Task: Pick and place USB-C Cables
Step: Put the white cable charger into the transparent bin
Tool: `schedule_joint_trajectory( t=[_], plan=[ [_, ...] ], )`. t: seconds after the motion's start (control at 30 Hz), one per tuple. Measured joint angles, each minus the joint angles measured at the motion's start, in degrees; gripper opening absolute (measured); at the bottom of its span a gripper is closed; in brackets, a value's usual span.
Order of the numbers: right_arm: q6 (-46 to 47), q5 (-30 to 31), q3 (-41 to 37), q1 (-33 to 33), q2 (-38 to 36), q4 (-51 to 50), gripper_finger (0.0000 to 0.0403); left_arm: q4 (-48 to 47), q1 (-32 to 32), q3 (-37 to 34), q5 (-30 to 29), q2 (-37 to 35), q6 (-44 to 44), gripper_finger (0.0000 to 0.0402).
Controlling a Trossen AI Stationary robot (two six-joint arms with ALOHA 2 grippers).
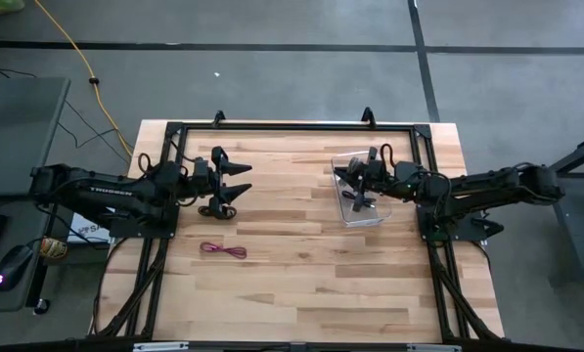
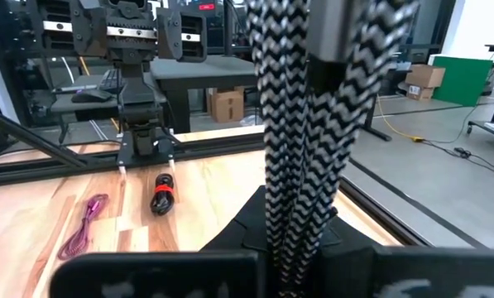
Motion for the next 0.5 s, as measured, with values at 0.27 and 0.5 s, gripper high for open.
schedule_joint_trajectory(
  t=[0.27, 0.5],
  plan=[
    [0.04, 0.07, 0.04, 0.0, 0.0, -0.19, 0.0005, -0.67, 0.0, 0.0, -0.02, 0.02, 0.01, 0.0223],
    [-0.07, 0.09, 0.04, 0.0, 0.0, -0.31, 0.0005, -0.62, 0.0, 0.0, -0.02, 0.02, 0.01, 0.0223]
  ],
)
